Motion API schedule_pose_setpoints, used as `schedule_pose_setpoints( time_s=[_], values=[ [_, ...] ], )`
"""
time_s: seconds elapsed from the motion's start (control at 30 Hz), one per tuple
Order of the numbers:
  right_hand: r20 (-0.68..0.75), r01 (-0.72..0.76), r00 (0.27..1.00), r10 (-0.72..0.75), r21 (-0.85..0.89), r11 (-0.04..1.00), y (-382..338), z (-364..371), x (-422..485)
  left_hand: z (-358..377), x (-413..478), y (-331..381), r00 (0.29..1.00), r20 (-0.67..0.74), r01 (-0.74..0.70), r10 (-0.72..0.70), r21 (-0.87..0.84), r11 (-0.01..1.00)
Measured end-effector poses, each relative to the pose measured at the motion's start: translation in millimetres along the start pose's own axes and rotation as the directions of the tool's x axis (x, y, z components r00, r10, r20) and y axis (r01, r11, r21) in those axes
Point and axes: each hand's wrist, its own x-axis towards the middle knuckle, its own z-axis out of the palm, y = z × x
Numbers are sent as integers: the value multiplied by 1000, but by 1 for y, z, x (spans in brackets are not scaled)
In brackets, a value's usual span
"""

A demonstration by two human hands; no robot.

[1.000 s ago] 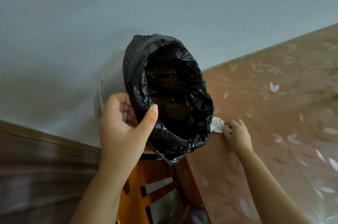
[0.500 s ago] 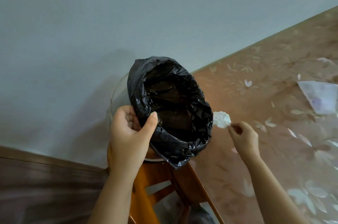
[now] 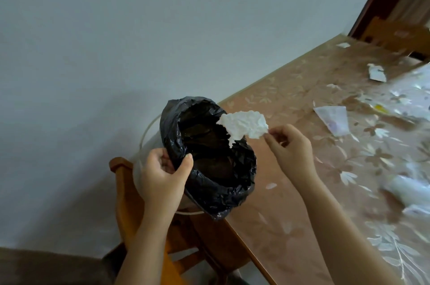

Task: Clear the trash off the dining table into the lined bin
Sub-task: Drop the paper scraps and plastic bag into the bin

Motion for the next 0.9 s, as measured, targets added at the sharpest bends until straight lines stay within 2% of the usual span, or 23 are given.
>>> schedule_pose_setpoints(
  time_s=[0.1,0.2,0.27,0.47,0.63,0.9],
  values=[
    [151,64,987,-57,-43,997,-15,8,-11,-2,-7,2,999,34,26,-25,-38,999],
    [342,142,936,-86,-141,980,-22,14,-23,-6,-17,2,998,59,18,-13,-75,997],
    [366,161,927,-85,-181,970,-22,13,-36,-10,-25,1,998,62,8,-2,-89,996],
    [200,133,978,-54,-406,904,-4,-15,-83,-11,-52,-2,992,119,-19,36,-142,990],
    [83,35,997,10,-531,847,18,-62,-128,5,-77,4,977,195,-60,82,-115,992],
    [-104,-152,988,112,-557,816,44,-150,-192,41,-145,29,942,306,-116,137,-86,990]
  ],
)
